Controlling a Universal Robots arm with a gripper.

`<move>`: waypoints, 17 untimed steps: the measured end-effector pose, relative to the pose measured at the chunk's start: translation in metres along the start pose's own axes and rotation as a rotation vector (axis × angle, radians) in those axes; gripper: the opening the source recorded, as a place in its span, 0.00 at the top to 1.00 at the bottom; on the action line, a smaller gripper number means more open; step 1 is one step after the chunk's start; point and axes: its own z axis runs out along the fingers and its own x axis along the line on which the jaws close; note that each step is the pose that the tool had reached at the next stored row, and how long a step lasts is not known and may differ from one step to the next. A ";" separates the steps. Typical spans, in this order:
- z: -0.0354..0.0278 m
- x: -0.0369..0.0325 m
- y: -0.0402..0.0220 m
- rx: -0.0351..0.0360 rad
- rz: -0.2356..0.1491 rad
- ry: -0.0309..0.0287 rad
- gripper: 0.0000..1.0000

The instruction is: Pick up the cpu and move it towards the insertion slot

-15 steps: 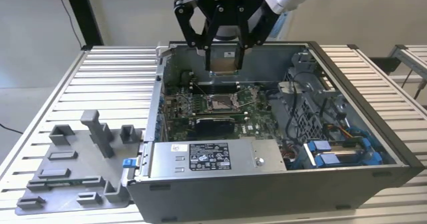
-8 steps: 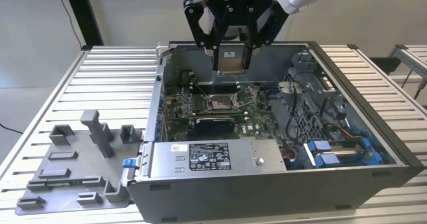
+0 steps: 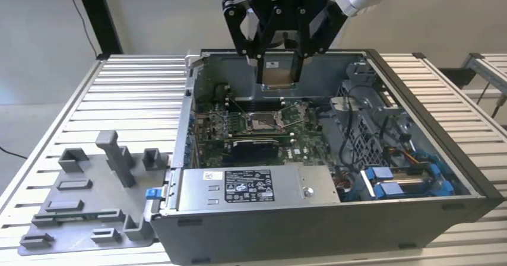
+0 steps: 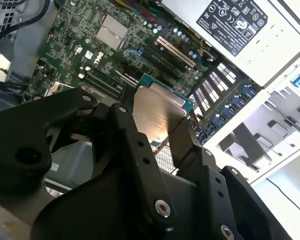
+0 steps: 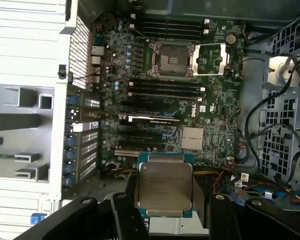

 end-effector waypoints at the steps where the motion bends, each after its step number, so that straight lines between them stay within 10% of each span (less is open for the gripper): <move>1: 0.0000 0.0000 0.0000 0.0000 0.000 0.0000 1.00; 9: 0.0000 -0.0002 0.0019 0.0001 0.000 0.0000 1.00; 17: 0.0007 -0.0009 0.0185 0.0001 0.000 0.0000 1.00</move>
